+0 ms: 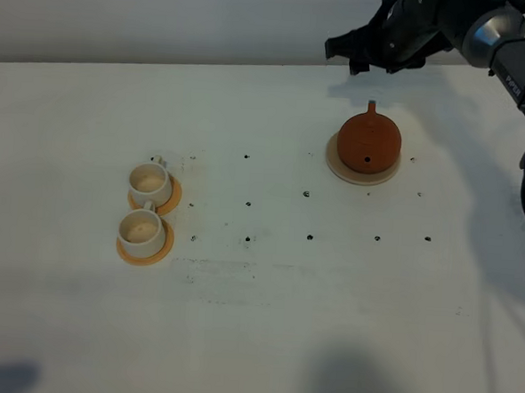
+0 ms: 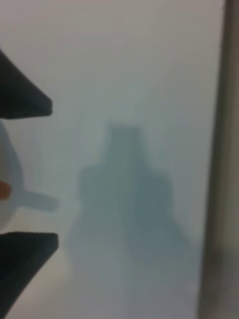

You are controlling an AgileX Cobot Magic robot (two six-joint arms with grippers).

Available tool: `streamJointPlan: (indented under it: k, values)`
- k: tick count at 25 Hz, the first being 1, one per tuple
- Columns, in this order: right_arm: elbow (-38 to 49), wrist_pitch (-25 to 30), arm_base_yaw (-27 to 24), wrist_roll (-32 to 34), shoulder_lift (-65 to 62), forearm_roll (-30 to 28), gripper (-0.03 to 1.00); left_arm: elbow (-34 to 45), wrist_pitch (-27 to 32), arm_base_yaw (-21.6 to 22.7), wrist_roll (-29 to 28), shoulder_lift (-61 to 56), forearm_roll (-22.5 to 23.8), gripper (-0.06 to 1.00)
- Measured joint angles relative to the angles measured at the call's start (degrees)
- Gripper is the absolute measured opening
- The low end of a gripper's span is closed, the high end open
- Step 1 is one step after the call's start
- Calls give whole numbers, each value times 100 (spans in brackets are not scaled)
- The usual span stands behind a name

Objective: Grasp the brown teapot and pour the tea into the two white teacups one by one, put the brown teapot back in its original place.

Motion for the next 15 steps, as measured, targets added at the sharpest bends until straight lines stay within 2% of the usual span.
streamJointPlan:
  k: [8, 15]
  values:
    - [-10, -472, 0, -459, -36, 0, 49, 0, 0, 0, 0, 0, 0, 27]
    - [21, -365, 0, -539, -36, -119, 49, 0, 0, 0, 0, 0, 0, 27]
